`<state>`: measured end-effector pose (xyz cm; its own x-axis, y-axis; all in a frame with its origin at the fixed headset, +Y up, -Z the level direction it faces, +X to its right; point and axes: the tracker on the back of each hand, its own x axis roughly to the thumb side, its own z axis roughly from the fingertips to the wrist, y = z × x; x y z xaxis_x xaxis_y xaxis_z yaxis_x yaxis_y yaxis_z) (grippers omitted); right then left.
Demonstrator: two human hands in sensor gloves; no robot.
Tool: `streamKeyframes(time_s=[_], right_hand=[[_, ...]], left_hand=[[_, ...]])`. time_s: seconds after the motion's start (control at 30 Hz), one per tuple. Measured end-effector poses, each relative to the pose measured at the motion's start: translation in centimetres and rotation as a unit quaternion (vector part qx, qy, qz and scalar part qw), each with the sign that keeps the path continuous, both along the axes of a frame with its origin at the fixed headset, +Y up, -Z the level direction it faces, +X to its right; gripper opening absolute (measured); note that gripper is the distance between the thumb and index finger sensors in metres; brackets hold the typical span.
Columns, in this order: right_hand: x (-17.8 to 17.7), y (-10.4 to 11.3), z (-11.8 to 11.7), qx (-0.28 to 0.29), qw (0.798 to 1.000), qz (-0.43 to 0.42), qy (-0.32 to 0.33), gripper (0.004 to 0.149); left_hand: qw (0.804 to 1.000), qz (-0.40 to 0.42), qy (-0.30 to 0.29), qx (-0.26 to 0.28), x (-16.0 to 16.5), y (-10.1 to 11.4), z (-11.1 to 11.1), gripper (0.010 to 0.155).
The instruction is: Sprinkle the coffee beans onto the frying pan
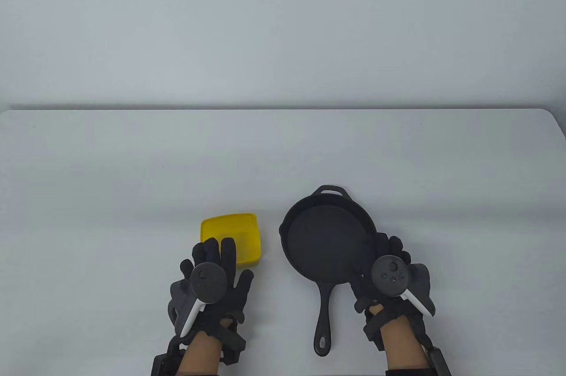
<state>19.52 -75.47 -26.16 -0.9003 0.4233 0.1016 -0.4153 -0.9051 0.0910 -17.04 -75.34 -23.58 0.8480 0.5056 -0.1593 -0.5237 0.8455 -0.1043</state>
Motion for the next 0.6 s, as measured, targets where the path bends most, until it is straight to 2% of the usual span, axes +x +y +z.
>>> streamKeyframes(time_s=[0.4,0.6], right_hand=[[-0.3,-0.1,-0.3,-0.004,1.000,0.003,0.009,0.081],[-0.3,0.1,-0.6,0.002,1.000,-0.004,0.012,0.080]], left_hand=[[1.000,-0.008,-0.002,0.005,0.1,-0.1,-0.4,0.078],[0.996,-0.091,-0.024,0.005,1.3,-0.2,-1.0,0.083]])
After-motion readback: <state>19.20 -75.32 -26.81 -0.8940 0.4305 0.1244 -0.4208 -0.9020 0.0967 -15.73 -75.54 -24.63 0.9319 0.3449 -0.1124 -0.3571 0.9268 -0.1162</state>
